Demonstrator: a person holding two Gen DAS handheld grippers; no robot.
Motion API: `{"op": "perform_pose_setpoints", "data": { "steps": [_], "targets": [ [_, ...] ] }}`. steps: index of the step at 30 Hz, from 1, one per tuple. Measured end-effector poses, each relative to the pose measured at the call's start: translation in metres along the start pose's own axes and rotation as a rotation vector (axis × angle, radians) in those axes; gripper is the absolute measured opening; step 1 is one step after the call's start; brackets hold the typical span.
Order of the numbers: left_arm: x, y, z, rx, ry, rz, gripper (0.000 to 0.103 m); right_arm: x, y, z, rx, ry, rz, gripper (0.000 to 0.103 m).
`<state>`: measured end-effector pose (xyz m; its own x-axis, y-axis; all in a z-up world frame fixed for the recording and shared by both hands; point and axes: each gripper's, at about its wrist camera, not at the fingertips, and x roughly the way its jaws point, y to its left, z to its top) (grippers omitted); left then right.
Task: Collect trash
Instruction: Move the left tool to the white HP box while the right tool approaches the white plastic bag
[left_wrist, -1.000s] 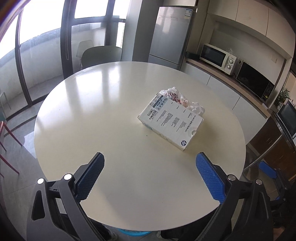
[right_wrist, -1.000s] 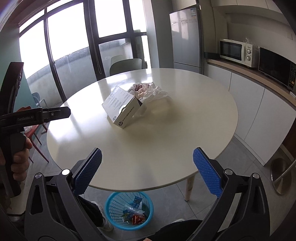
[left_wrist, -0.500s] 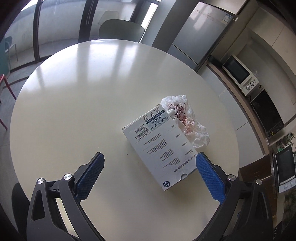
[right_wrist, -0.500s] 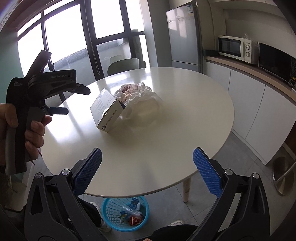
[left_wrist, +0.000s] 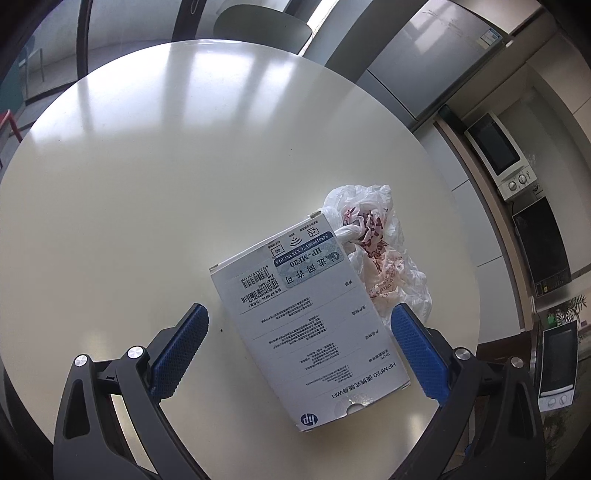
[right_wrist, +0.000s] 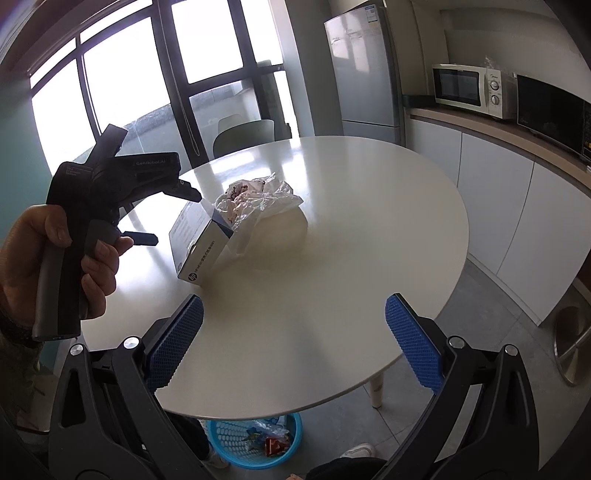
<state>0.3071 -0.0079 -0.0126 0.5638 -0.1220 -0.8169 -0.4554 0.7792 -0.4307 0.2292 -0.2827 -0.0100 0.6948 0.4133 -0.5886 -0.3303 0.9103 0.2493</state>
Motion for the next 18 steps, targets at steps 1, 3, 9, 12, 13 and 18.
{"op": "perform_pose_setpoints", "data": {
  "steps": [1, 3, 9, 12, 13, 18],
  "targets": [
    [0.003, 0.001, 0.0, -0.008, 0.01, -0.003, 0.097, 0.002, -0.001, 0.004, 0.007, 0.001, 0.007, 0.094],
    [0.008, 0.003, -0.001, -0.013, 0.022, -0.013, 0.097, 0.01, -0.004, 0.012, 0.019, 0.005, 0.017, 0.094],
    [0.012, 0.003, -0.001, -0.009, 0.018, -0.024, 0.097, 0.049, -0.011, 0.039, 0.081, 0.045, 0.076, 0.094],
    [0.014, 0.005, 0.001, -0.019, 0.021, -0.028, 0.096, 0.072, -0.013, 0.052, 0.099, 0.071, 0.098, 0.094],
    [0.015, 0.006, 0.001, -0.023, 0.024, -0.027, 0.096, 0.08, -0.015, 0.055, 0.109, 0.083, 0.103, 0.094],
    [0.018, 0.002, 0.005, -0.013, 0.044, -0.026, 0.097, 0.115, -0.019, 0.071, 0.149, 0.125, 0.145, 0.091]
  ]
}}
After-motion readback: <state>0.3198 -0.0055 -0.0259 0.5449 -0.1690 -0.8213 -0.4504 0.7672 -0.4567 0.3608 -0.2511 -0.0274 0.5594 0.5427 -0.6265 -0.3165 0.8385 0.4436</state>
